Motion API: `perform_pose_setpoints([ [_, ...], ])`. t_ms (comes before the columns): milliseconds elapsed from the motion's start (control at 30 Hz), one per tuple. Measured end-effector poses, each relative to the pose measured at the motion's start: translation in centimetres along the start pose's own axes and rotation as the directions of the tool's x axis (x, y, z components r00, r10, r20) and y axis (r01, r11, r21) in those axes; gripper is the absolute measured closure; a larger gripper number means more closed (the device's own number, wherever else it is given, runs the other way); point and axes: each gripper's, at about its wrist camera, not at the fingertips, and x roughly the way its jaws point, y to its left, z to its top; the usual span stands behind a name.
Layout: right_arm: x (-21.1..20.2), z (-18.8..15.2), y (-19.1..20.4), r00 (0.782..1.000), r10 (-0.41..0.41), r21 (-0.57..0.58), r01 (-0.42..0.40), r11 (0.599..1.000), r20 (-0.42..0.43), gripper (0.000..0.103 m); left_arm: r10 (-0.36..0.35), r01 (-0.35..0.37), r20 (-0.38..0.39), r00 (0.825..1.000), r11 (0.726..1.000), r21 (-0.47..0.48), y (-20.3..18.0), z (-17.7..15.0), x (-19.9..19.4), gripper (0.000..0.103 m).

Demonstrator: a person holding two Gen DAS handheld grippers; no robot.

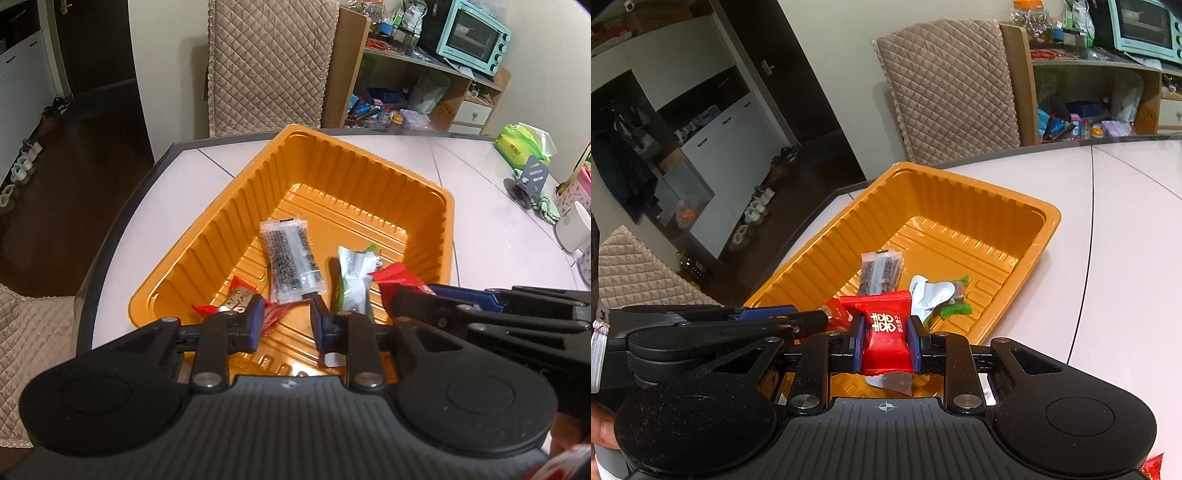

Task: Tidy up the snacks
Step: 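Open both tools to drop the two red candies into the tray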

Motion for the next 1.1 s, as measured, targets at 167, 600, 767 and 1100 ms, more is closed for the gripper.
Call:
perform_pose_setpoints([
  [167, 0.0, 0.2, -0.1, 1.0, 0.009, 0.014, -0.009, 1.0, -0.007, 0.078, 0.011, -0.011, 0.012, 1.0, 1.0, 0.003, 0.6, 0.0, -0.5, 0.078],
  [600, 1.4, 0.1, 1.0, 0.999, 0.034, 0.001, -0.034, 0.999, -0.025, 0.078, 0.025, -0.025, 0.015, 1.0, 1.0, -0.004, 1.8, -0.5, -2.0, 0.077],
  [767, 1.5, 0.5, 1.2, 0.998, 0.054, 0.019, -0.054, 0.998, 0.02, 0.074, 0.028, -0.027, 0.018, 0.999, 1.0, -0.011, 2.0, -0.6, -2.4, 0.074],
  [1100, -0.4, 0.3, 0.6, 0.998, 0.066, 0.014, -0.066, 0.998, 0.022, 0.052, 0.011, -0.01, 0.021, 1.0, 1.0, -0.022, 1.5, -1.7, -4.1, 0.07],
])
